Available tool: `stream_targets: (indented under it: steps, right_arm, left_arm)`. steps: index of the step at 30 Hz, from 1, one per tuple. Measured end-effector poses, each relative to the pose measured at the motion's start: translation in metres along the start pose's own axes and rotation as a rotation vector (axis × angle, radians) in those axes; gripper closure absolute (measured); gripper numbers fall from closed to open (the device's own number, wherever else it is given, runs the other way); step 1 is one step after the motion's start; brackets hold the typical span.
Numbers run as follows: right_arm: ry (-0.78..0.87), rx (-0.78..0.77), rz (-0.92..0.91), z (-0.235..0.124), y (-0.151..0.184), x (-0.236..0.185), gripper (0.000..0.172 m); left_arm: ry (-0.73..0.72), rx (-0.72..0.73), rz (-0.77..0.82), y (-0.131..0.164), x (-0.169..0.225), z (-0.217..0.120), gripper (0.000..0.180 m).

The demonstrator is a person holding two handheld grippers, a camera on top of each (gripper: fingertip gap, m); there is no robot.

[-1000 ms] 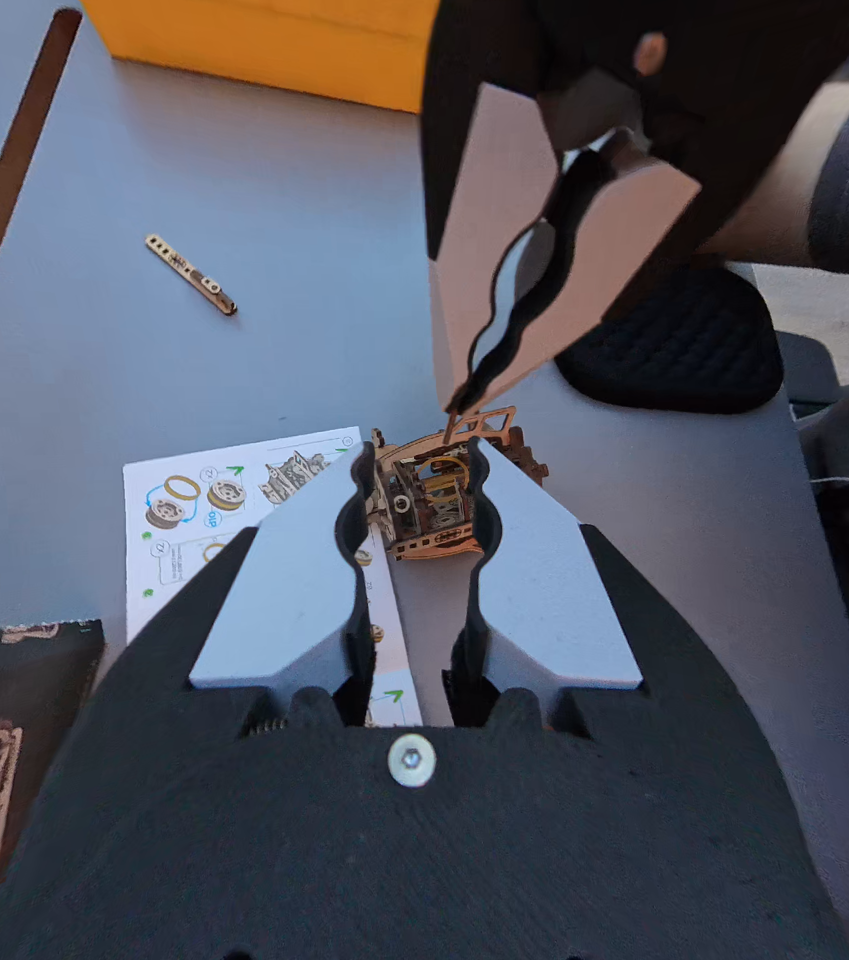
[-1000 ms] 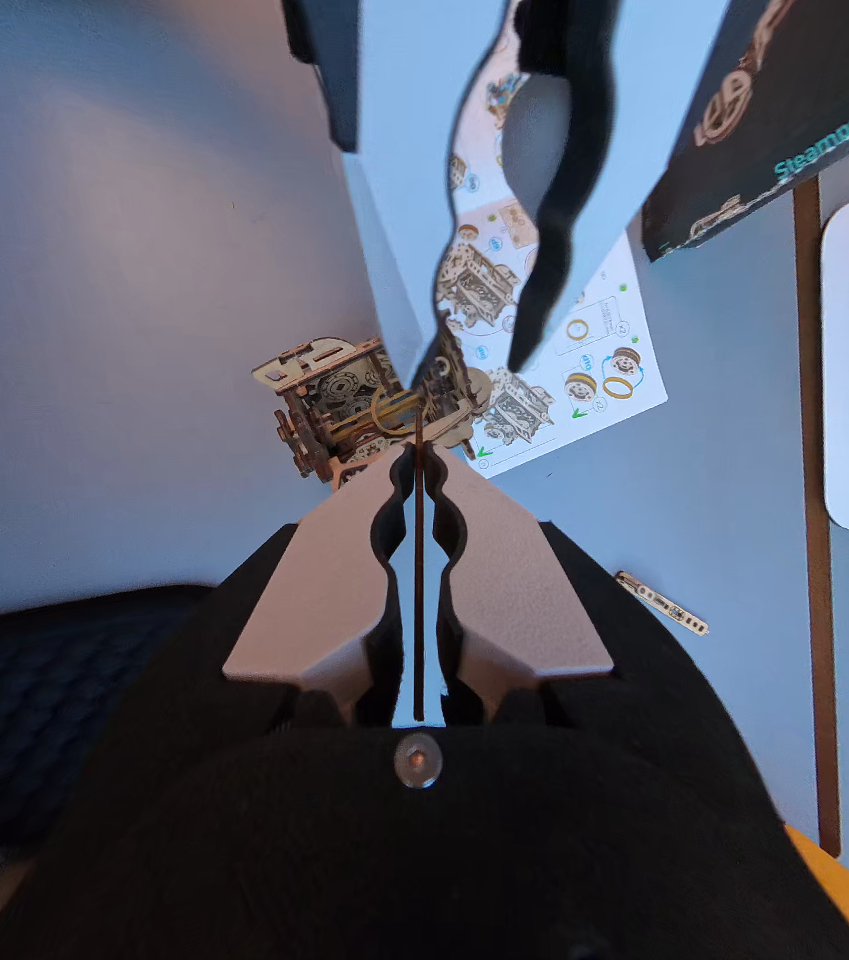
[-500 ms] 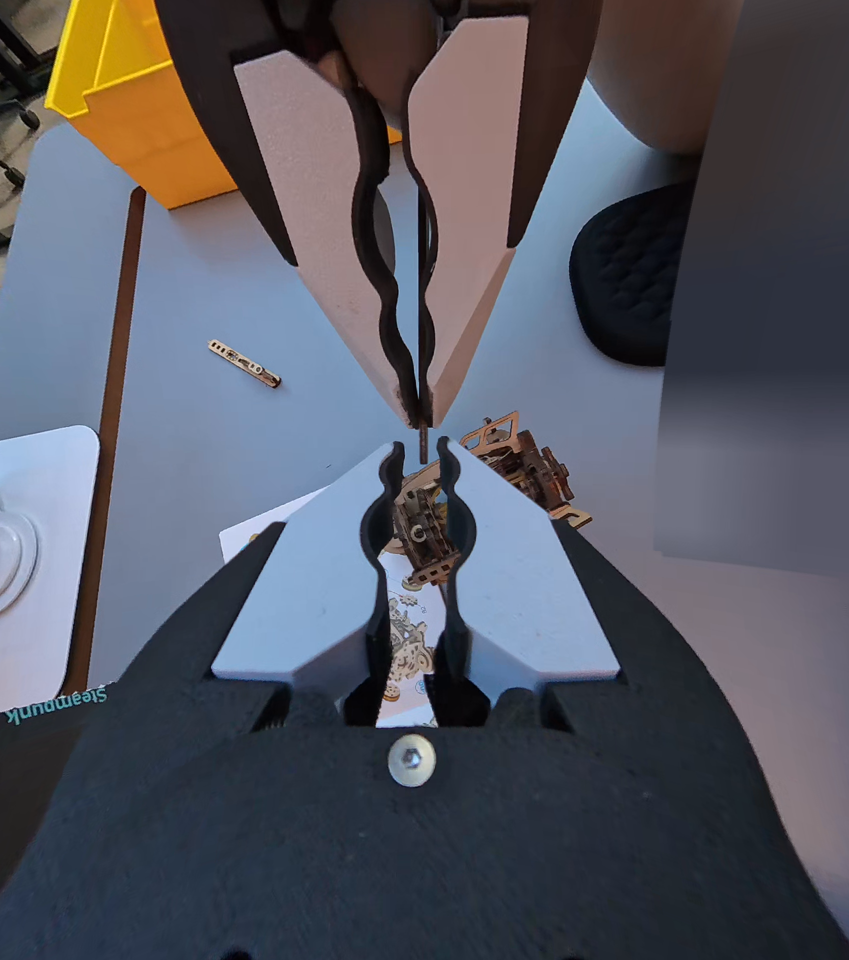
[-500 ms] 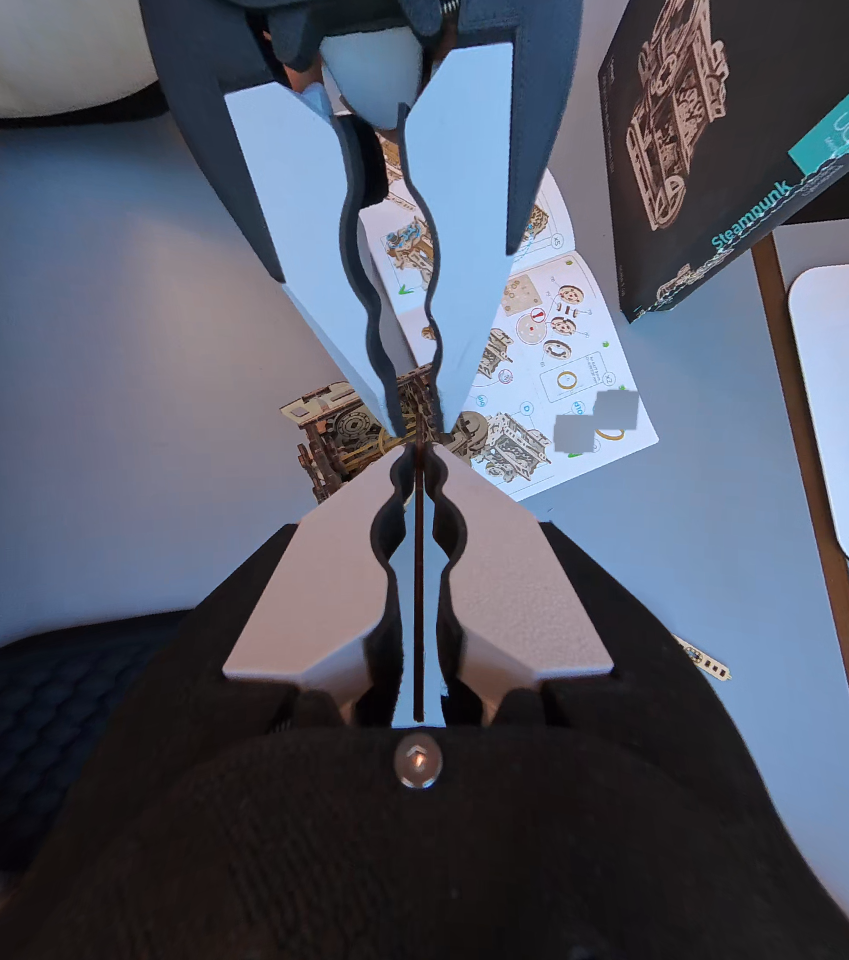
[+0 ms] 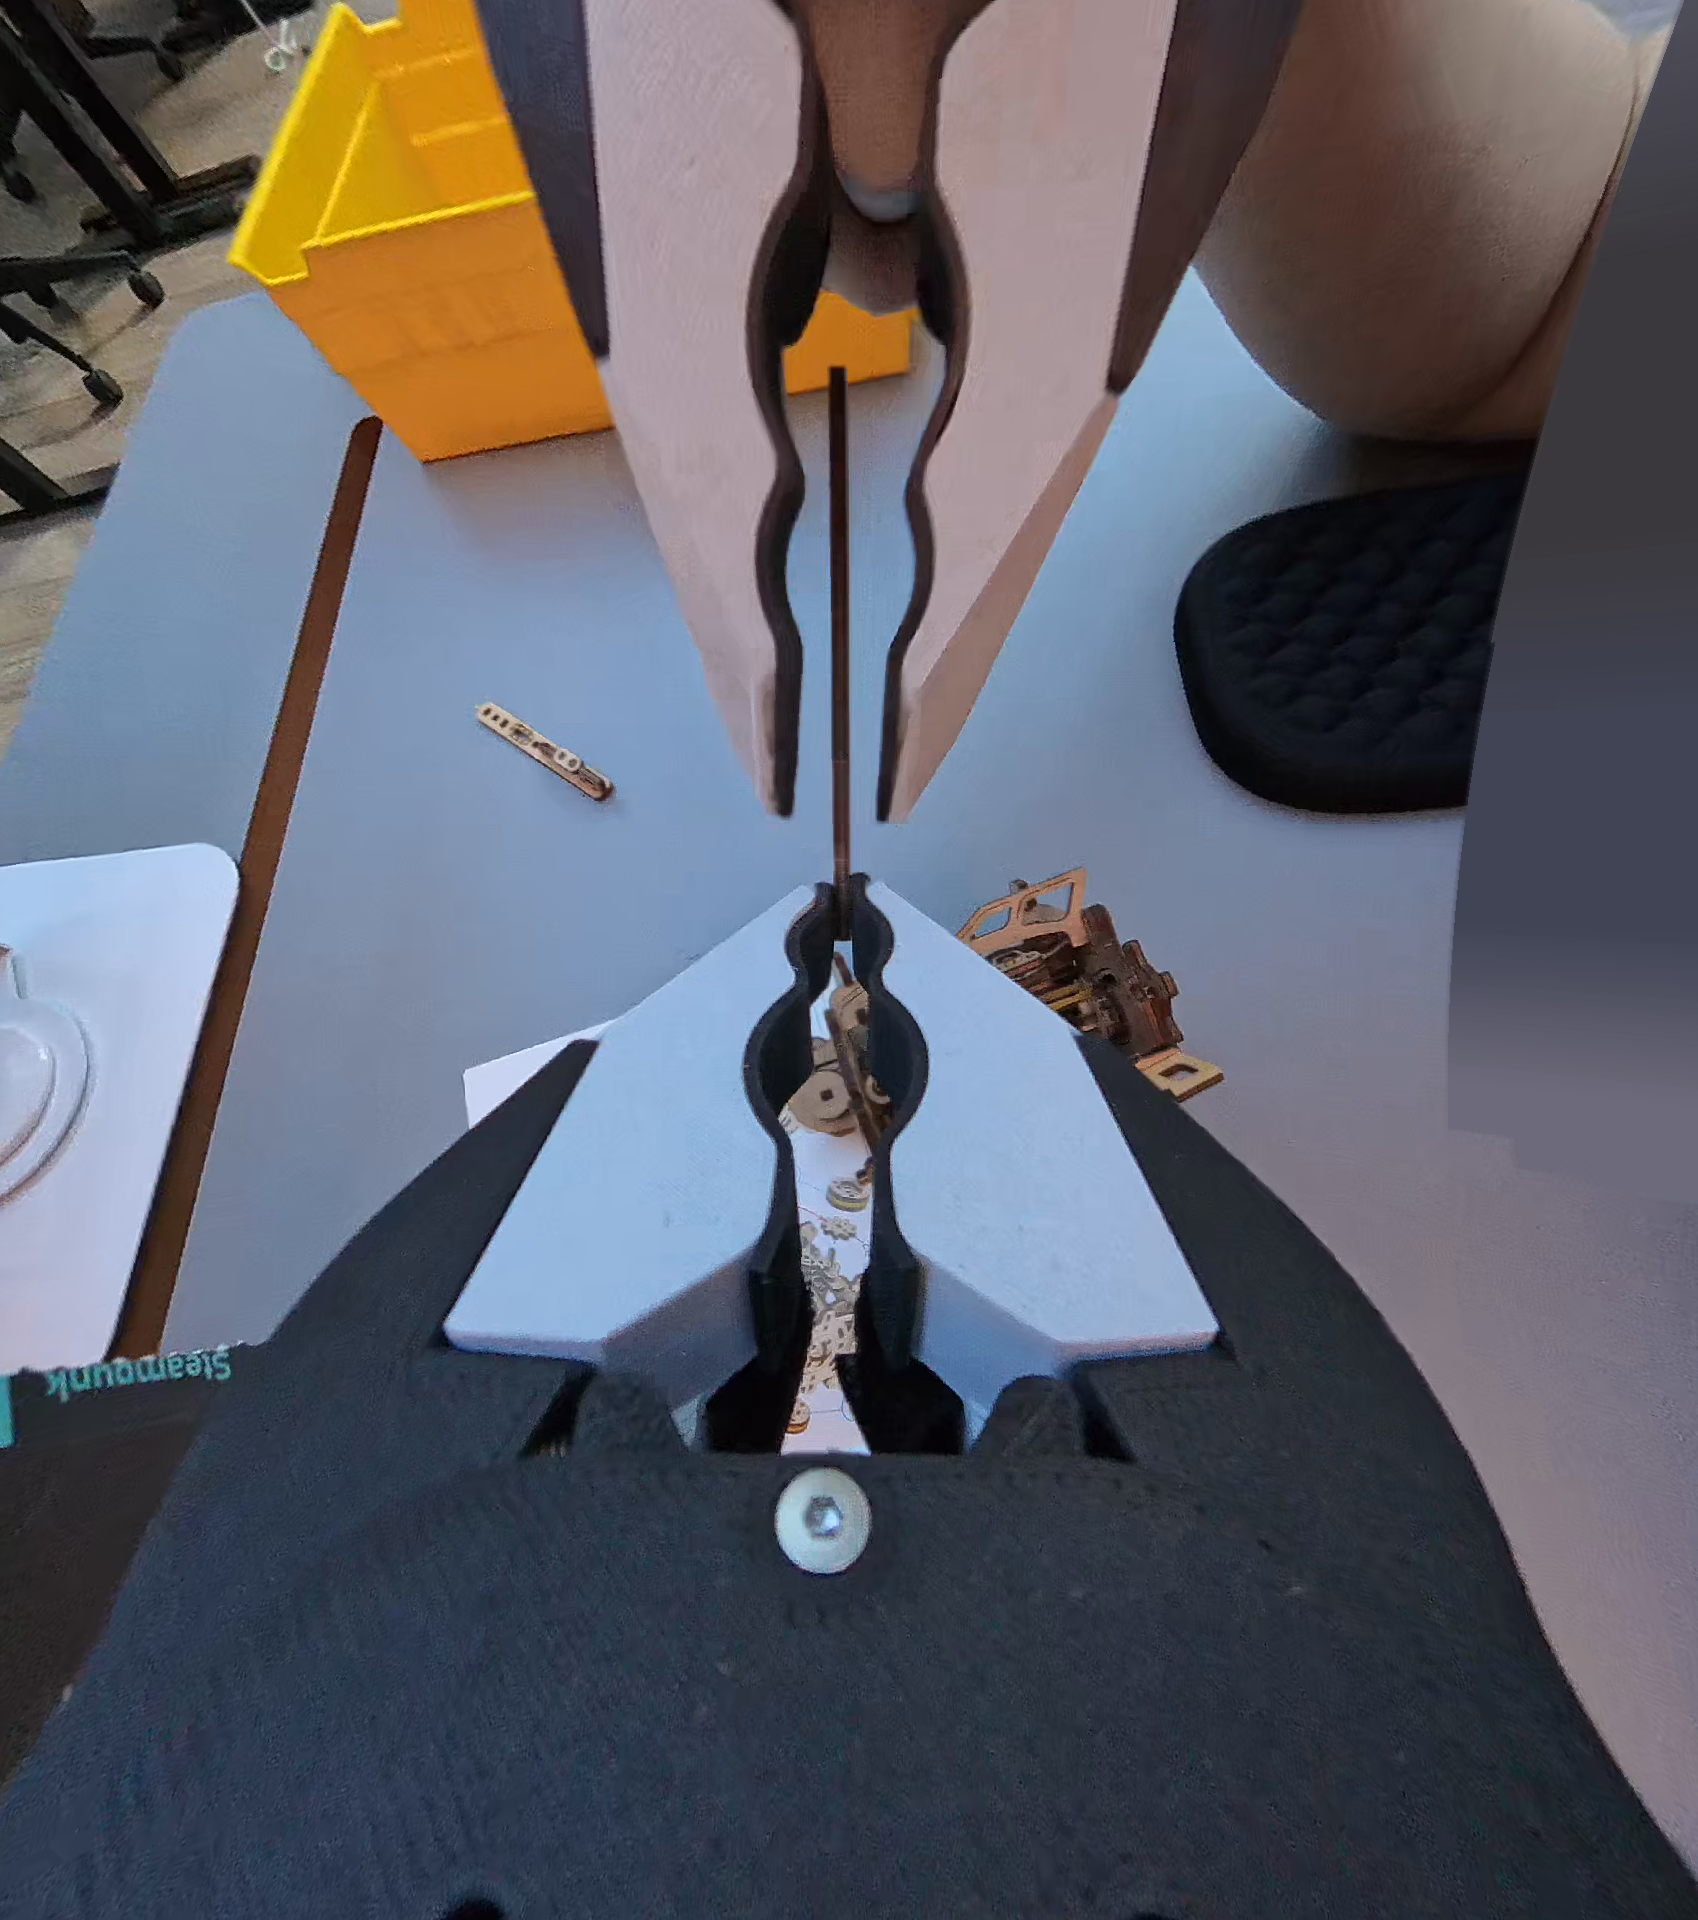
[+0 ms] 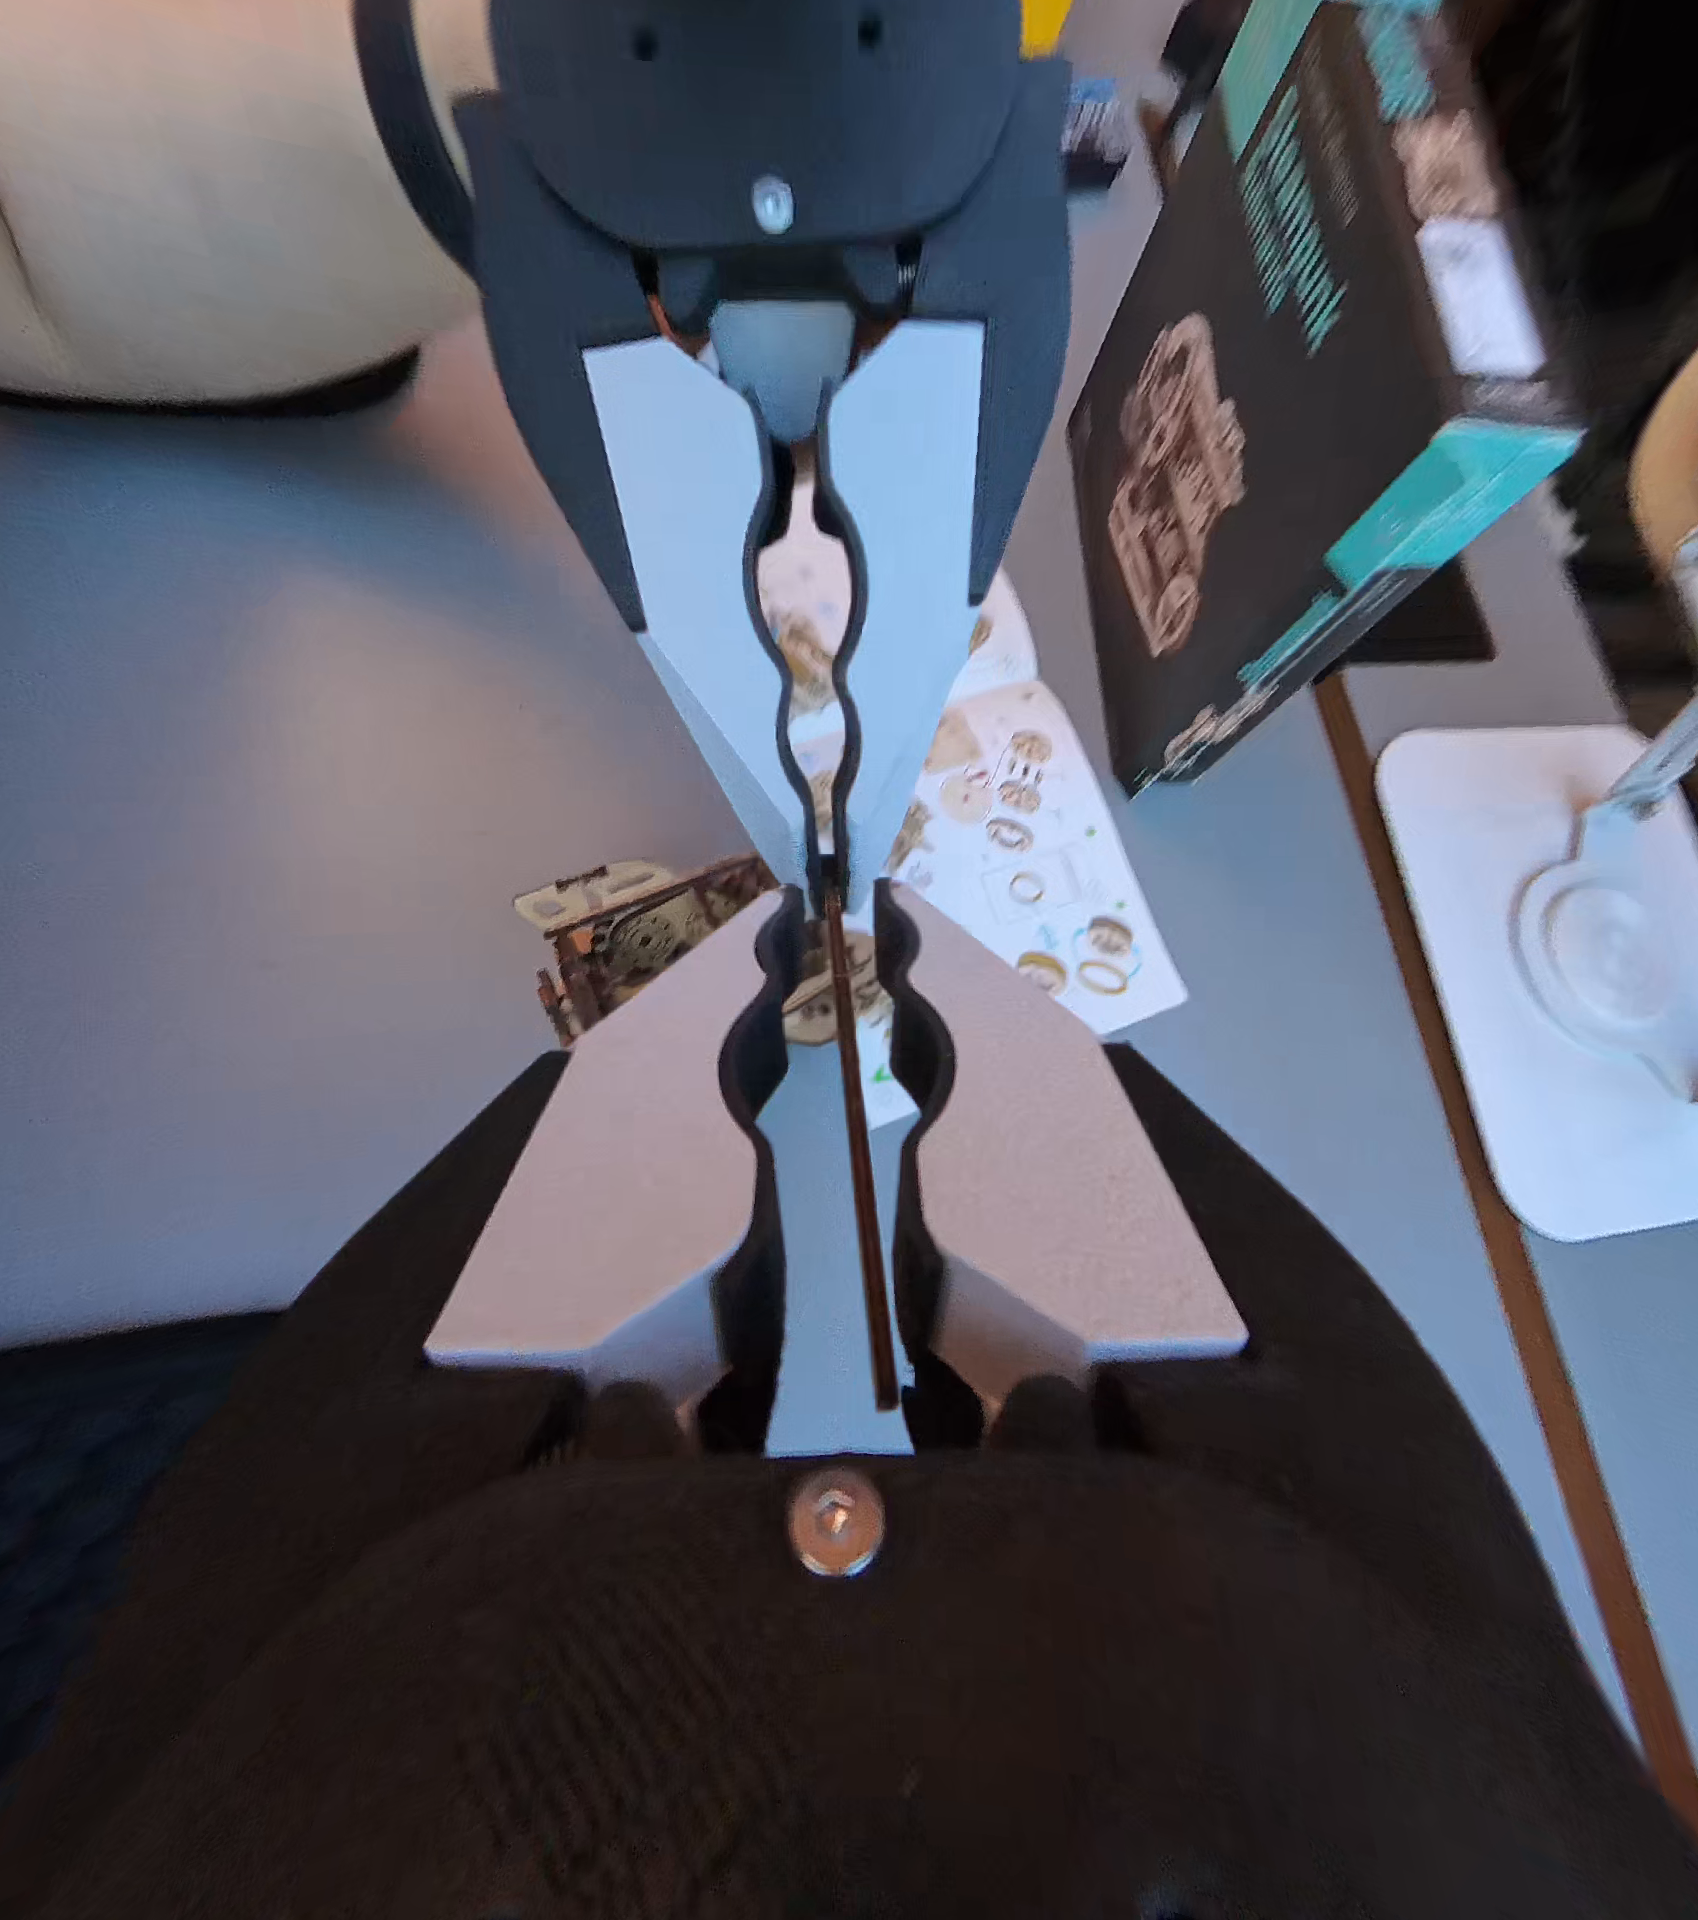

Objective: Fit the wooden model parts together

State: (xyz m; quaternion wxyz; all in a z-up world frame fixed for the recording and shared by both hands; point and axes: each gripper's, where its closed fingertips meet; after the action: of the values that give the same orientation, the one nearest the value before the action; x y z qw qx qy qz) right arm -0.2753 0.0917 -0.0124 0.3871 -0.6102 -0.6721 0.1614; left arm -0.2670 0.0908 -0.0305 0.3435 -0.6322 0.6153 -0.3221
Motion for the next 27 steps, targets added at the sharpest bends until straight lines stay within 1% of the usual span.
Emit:
stream_targets:
  steps: [2,4,6,8,9,11,13,15,16,18,22,27]
  right_arm:
    - [0.073,0.138,-0.067,-0.015,-0.014,0.014,0.153]
    - [0.157,0.311,-0.137,-0.036,-0.028,0.028,0.145]
    - [0.127,0.416,-0.112,-0.047,-0.027,0.032,0.139]
    - [0.051,0.432,-0.026,-0.043,-0.018,0.032,0.133]
    - [0.03,0.437,-0.009,-0.039,-0.015,0.032,0.135]
    - [0.008,0.433,-0.012,-0.031,-0.011,0.03,0.136]
    - [-0.02,0.461,-0.036,-0.027,-0.018,0.023,0.137]
    - [-0.047,0.489,-0.047,-0.026,-0.025,0.017,0.145]
    - [-0.054,0.48,-0.048,-0.024,-0.025,0.015,0.149]
    - [-0.056,0.464,-0.058,-0.019,-0.024,0.013,0.151]
    - [-0.07,0.462,-0.066,-0.016,-0.025,0.01,0.169]
    - [-0.066,0.447,-0.068,-0.014,-0.022,0.01,0.171]
  left_arm:
    - [0.008,0.07,-0.064,-0.007,-0.008,-0.008,0.18]
    - [0.046,0.146,-0.137,-0.016,-0.012,-0.017,0.18]
    - [0.093,0.207,-0.196,-0.025,-0.012,-0.023,0.18]
    - [0.139,0.24,-0.211,-0.031,-0.007,-0.027,0.18]
    - [0.146,0.249,-0.209,-0.033,-0.005,-0.028,0.18]
    - [0.145,0.238,-0.201,-0.033,-0.003,-0.027,0.18]
    - [0.135,0.22,-0.192,-0.031,-0.002,-0.024,0.18]
    - [0.149,0.222,-0.194,-0.032,0.001,-0.023,0.18]
    - [0.155,0.227,-0.197,-0.033,0.001,-0.023,0.18]
    - [0.16,0.225,-0.197,-0.032,0.002,-0.022,0.18]
    - [0.156,0.213,-0.19,-0.031,0.003,-0.02,0.18]
    - [0.151,0.207,-0.184,-0.029,0.002,-0.019,0.18]
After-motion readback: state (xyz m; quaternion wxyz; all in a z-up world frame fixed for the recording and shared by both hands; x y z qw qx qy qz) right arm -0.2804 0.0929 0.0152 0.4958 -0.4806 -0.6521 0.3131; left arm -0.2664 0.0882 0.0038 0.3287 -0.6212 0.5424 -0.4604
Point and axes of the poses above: each gripper's, where its closed fingertips meet, z out along the fingers, y out of its underside, x = y × z across the jaws, and after that the axes turned 11 degrees about -z, right-handed
